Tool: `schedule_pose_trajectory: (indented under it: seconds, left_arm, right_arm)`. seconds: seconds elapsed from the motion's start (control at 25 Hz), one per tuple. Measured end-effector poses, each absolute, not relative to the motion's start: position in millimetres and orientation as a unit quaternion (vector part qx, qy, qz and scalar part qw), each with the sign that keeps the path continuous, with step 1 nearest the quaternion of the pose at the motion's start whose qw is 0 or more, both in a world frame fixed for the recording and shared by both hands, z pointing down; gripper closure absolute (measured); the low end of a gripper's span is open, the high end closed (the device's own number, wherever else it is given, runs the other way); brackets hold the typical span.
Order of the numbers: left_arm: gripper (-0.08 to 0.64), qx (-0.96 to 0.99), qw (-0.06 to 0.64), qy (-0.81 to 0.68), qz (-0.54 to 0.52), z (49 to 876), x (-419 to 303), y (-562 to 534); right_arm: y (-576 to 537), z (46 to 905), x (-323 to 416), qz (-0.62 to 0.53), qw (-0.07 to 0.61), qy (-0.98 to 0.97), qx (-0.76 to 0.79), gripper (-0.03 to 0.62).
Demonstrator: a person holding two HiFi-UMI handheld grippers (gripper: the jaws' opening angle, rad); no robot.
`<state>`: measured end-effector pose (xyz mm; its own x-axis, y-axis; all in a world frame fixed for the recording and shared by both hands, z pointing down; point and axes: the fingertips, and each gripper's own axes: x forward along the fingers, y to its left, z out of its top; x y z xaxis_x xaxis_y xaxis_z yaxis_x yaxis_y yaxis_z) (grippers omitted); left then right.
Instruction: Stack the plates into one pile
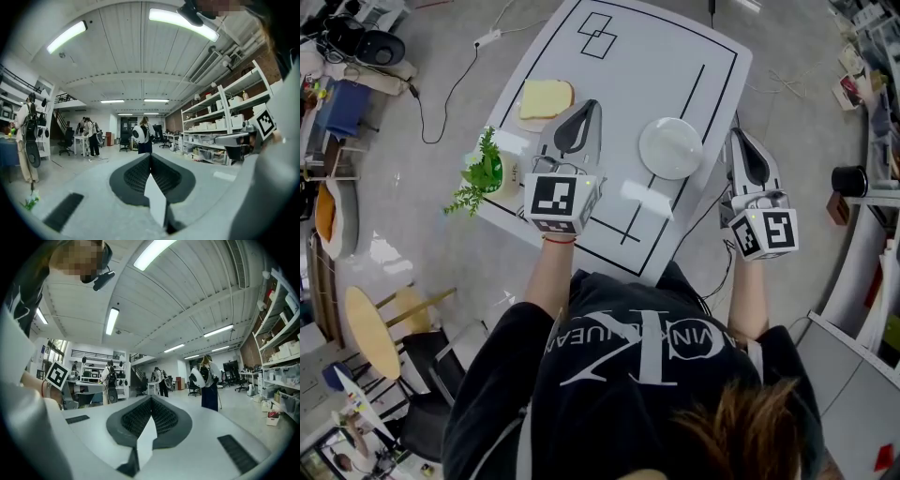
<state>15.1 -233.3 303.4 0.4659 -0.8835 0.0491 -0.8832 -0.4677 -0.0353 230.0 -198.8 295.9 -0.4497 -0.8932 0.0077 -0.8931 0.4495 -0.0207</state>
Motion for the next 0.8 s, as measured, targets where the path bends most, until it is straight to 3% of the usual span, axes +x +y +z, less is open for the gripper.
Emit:
schedule_pose_trajectory:
  seconds: [0.8]
  left_arm:
    - [0.549,-0.849,0.056,0.523,0.048,243.2,13.3,-206.0]
  right_arm:
    - [-170.0,247.1,236.1,0.043,0.046,0.846,-0.530,0.592]
